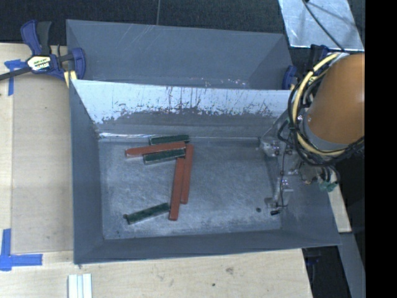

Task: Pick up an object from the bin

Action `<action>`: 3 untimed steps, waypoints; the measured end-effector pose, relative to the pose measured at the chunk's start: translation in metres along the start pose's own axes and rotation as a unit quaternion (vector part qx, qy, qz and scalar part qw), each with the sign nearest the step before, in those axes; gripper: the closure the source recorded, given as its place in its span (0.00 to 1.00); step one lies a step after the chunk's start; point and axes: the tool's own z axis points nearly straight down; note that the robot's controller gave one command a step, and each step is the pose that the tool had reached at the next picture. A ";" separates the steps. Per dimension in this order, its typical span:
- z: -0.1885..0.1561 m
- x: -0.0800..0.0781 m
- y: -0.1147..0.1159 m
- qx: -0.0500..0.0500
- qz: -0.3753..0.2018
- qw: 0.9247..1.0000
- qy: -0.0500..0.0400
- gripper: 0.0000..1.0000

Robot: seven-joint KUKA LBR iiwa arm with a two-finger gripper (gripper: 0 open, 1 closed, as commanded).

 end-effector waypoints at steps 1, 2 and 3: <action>0.112 -0.017 0.094 -0.002 -0.035 0.999 0.004 0.00; 0.176 -0.002 0.134 -0.001 -0.059 0.998 -0.004 0.00; 0.173 -0.032 0.179 -0.001 0.050 0.999 0.001 0.00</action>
Offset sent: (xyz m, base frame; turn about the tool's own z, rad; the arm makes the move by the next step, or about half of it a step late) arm 0.0182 0.0904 -0.1076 -0.0624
